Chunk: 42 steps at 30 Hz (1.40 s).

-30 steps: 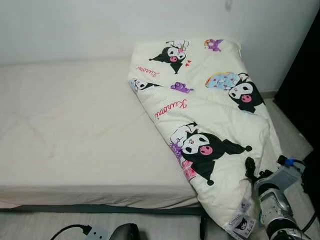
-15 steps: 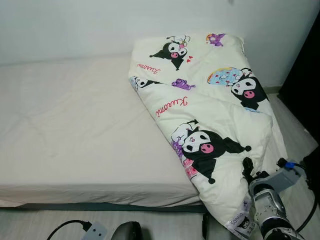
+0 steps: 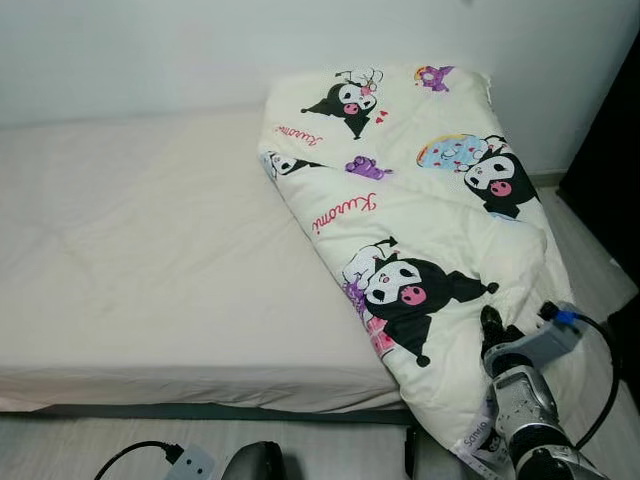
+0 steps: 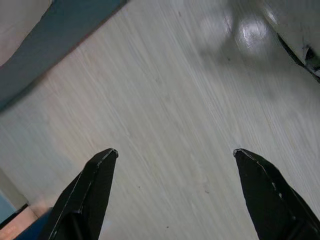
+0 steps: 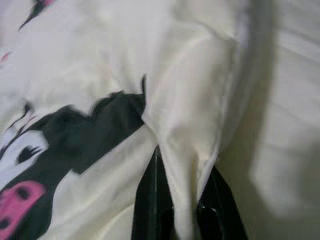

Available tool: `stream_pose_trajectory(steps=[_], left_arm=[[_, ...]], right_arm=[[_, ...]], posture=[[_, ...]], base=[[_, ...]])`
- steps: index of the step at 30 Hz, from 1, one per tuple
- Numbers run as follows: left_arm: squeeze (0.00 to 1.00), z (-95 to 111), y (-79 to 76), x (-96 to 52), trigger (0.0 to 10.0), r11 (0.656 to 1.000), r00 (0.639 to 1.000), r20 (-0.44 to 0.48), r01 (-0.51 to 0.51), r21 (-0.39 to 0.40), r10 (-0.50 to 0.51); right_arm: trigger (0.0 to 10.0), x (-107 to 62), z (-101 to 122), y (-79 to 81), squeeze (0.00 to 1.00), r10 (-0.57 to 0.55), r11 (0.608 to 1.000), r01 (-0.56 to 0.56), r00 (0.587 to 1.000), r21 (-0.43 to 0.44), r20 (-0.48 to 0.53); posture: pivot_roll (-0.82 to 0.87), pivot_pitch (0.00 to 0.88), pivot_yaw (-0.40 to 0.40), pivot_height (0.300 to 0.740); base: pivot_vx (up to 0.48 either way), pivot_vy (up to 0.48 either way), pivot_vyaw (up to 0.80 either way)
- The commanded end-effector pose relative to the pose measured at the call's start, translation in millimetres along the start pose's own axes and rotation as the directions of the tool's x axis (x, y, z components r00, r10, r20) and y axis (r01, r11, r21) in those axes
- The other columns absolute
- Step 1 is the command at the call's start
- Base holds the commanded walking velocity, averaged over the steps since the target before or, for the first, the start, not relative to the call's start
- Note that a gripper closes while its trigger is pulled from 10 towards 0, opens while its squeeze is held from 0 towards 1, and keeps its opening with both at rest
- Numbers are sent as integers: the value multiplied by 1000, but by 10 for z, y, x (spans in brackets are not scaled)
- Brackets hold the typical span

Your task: Clean up the room

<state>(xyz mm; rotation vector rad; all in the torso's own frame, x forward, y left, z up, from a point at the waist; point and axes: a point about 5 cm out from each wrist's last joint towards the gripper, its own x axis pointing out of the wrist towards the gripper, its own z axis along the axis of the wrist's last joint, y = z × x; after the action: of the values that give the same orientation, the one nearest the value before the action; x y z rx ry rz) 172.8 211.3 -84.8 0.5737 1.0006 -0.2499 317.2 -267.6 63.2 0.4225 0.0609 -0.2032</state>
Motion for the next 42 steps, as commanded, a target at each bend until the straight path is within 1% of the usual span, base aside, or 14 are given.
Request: stream_pose_trajectory(steps=[1,5,8,9,10,11,13,16,18,25,28,37,38,42], left_arm=[[0,-112,1,-17,10000,1000,999,-40,-4,-9,3],[0,-74,-32,-9,10000,1000,999,-34,-3,-28,2],[0,-66,-55,-6,10000,999,999,-34,-2,-36,1],[0,-66,-55,-6,10000,999,999,-34,-2,-36,1],[0,-81,-77,-9,10000,999,999,-38,0,-43,-2],[0,-81,-77,-9,10000,999,999,-38,0,-43,-2],[0,-98,-94,-12,10000,999,999,-43,2,-47,-4],[0,-103,-99,-13,10000,999,999,-45,2,-48,-4],[0,-120,-111,-16,10000,998,999,-51,1,-58,-4],[0,-150,-142,-22,10000,998,998,-62,0,-70,-4],[0,-153,-157,-23,10000,998,998,-66,3,-68,-7],[0,-108,-180,-12,10000,998,998,-62,8,-64,-12],[0,-97,-185,-10,10000,998,998,-61,8,-65,-12],[0,-81,-203,-7,10000,997,998,-61,8,-71,-13]], right_arm=[[0,44,-25,207,0,107,986,-110,994,-127,-25],[0,29,-248,691,0,360,811,-411,912,-417,-198],[0,-114,-531,1039,0,521,543,-646,760,-537,-387],[0,-114,-531,1039,0,521,543,-646,760,-537,-387],[0,-284,-773,1276,0,599,328,-786,602,-524,-528],[0,-284,-773,1276,0,599,328,-786,602,-524,-528],[0,-445,-973,1394,0,609,161,-862,470,-480,-639],[0,-503,-1043,1409,0,598,106,-879,429,-464,-677],[0,-652,-1226,1340,0,531,-12,-915,337,-404,-778],[3451,-818,-1420,1141,0,405,-95,-943,256,-319,-878],[10000,-826,-1439,1091,0,374,-98,-941,266,-323,-888],[10000,-742,-1403,1112,0,404,69,-924,371,-376,-836],[10000,-748,-1399,1178,1000,452,119,-929,365,-351,-814],[10000,-826,-1431,1315,1000,550,177,-953,302,-245,-778]], posture=[[-71,175,122,600],[-77,167,112,600],[-80,162,102,600],[-80,162,102,600],[-82,161,94,600],[-82,161,94,600],[-81,160,86,600],[-80,160,85,600],[-75,157,72,600],[-78,154,65,600],[-86,150,62,600],[-99,138,50,600],[-100,136,47,600],[-101,130,42,600]], base=[[0,0,0],[0,0,0],[0,0,0],[0,0,0],[0,0,0],[0,0,0],[0,0,0],[0,0,0],[0,0,0],[0,0,0],[0,0,0],[0,0,0],[0,0,0],[0,0,0]])
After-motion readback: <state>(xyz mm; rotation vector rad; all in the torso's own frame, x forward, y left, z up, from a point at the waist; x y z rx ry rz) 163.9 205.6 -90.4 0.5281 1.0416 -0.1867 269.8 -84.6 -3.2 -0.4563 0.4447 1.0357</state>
